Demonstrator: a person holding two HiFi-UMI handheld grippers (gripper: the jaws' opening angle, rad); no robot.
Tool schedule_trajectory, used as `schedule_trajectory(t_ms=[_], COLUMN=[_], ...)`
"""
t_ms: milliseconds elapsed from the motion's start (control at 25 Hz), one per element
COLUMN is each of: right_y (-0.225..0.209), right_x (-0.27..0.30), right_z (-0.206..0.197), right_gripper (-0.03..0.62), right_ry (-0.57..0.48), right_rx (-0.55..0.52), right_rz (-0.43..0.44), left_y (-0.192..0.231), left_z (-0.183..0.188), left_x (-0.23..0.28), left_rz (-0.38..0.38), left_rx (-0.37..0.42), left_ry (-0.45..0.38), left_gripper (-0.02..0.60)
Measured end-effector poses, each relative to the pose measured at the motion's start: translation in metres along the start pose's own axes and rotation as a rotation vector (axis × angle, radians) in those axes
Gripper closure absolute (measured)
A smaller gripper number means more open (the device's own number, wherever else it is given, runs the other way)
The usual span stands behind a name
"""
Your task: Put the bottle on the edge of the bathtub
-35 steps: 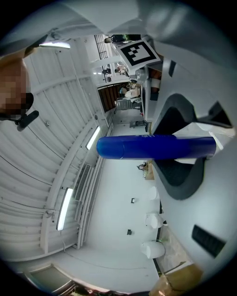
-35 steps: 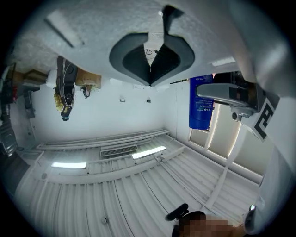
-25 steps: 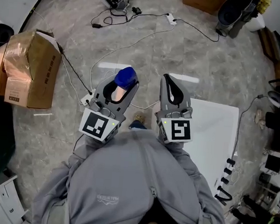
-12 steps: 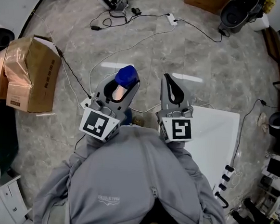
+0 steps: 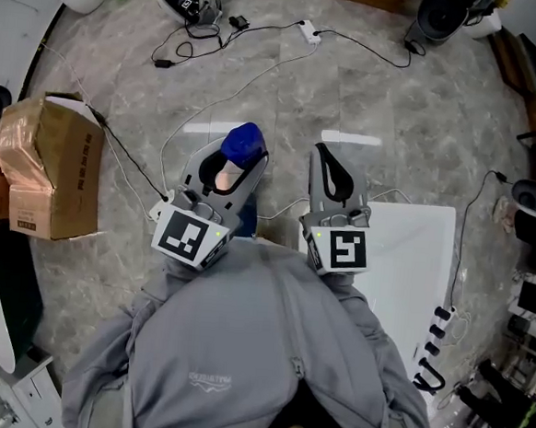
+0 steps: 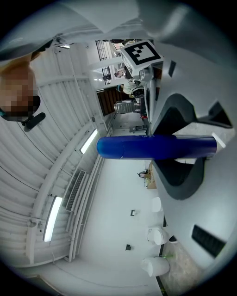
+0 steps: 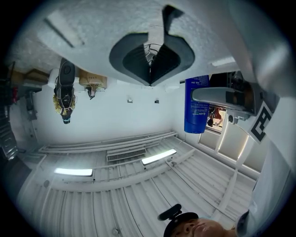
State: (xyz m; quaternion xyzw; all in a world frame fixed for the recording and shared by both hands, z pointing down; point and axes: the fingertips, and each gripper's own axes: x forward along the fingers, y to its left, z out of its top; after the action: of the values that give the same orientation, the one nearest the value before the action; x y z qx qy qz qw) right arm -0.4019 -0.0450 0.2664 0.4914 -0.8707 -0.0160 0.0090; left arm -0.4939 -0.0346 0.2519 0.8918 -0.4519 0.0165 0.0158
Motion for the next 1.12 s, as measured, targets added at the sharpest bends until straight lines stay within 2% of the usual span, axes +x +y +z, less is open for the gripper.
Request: schedule_trajectory(t_ms=[360, 600, 800, 1120], right_y=[-0.057, -0.106, -0.150, -0.209], right_x=[0.055, 0.097, 0.113, 0.069], right_z=[-0.012, -0.001, 0.001, -0.013], right_gripper=[0.589, 0.589, 0.589, 0.589], right_ry=[0.029, 0.024, 0.029, 0.077], right_rx=[0.008, -0.006, -0.023, -0.001], right_rz=[-0.120, -0.243, -0.383, -0.715], left_y=[0.023, 0.048, 0.057, 0.014], left_z=[-0.008, 0.011, 0.019, 0.015], left_x=[0.085, 0.152, 0.210, 0.275], left_rz=[-0.177, -0.311, -0.452, -0.755], left_rx=[-0.002, 0.012, 0.032, 0.037], left_ry=[0.011, 0.001, -0.005, 0.013], left_gripper=[0.423, 0.423, 0.423, 0.423])
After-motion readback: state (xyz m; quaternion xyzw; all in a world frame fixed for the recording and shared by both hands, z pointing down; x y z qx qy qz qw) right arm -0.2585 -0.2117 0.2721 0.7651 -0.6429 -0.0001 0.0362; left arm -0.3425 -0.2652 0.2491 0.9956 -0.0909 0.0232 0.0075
